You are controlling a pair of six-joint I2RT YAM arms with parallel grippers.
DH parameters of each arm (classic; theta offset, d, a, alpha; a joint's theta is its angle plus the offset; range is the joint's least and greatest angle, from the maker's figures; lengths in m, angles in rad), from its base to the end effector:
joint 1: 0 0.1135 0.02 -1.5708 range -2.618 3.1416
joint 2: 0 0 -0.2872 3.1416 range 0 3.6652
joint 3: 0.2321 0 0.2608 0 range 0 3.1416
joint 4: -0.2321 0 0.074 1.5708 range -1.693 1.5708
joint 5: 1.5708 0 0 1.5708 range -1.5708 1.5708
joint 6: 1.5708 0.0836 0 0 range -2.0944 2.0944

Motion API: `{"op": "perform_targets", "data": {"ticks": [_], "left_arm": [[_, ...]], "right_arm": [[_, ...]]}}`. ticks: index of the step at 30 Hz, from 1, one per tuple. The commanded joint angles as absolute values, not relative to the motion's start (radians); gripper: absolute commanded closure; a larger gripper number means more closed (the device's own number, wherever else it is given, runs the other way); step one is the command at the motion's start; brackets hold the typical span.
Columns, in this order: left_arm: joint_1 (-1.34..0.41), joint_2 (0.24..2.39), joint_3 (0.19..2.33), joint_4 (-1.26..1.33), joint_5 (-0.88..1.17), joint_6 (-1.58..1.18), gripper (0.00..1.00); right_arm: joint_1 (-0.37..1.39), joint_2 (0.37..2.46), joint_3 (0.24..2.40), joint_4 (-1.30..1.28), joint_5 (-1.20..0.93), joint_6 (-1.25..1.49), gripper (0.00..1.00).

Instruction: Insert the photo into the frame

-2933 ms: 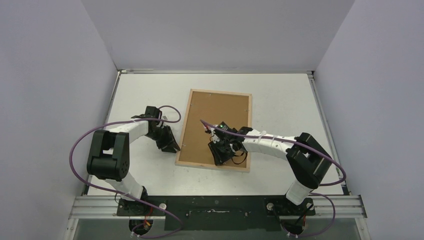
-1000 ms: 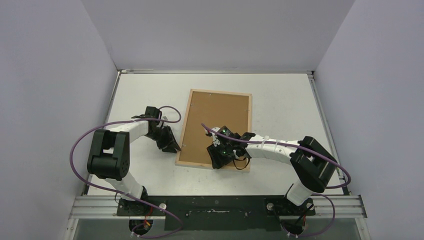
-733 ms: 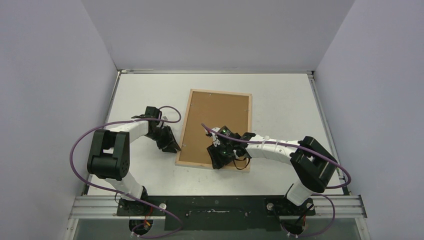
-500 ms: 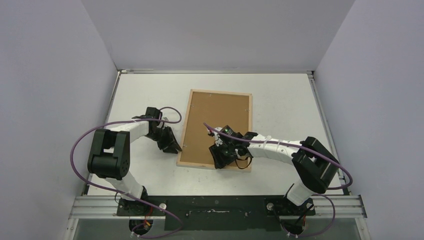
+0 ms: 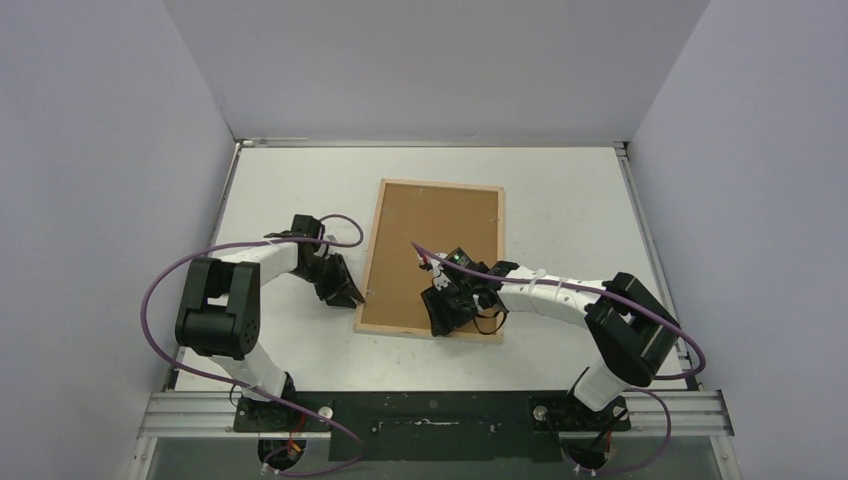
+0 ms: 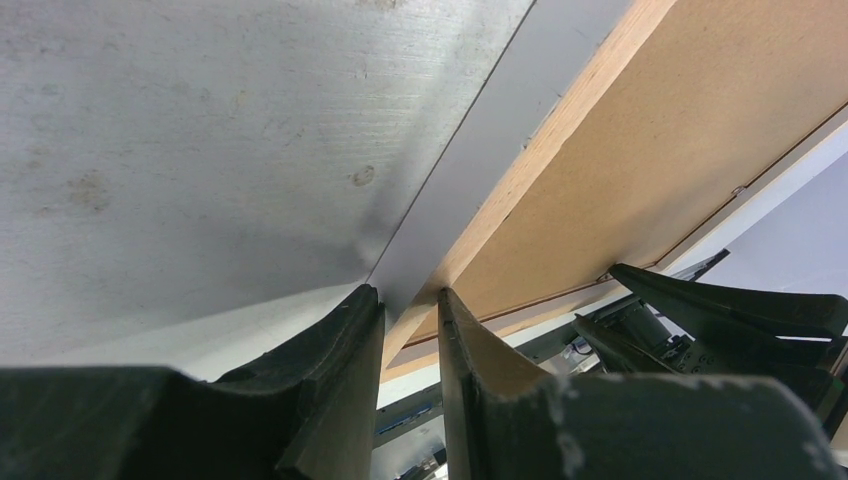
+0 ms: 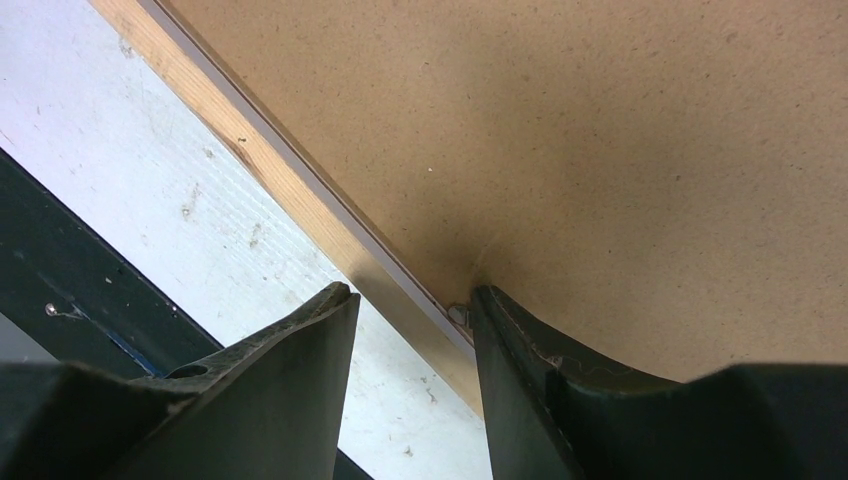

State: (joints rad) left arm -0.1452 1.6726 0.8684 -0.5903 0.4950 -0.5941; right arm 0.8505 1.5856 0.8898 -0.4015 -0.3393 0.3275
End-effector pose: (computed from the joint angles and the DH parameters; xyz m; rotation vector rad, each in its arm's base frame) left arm 0.2855 -0.0819 0.1127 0.6059 -2.9569 0.8073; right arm 0.1949 0.2643 0.1480 -0.8448 2.7042 0.7826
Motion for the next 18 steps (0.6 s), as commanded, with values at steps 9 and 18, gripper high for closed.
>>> {"op": "perform_targets", "data": {"ticks": [9, 18], "left_arm": [[-0.153, 1.636, 0.813, -0.517, 0.496, -0.571, 0.53], [-0.153, 1.681, 0.806, -0.540, 0.458, -0.579, 0.56]], "right_arm": [[0.870, 1.566, 0.897, -0.380, -0.352, 0.387, 0.52], [0.878, 1.560, 0.884, -0.402, -0.355, 0.380, 0.52]]}}
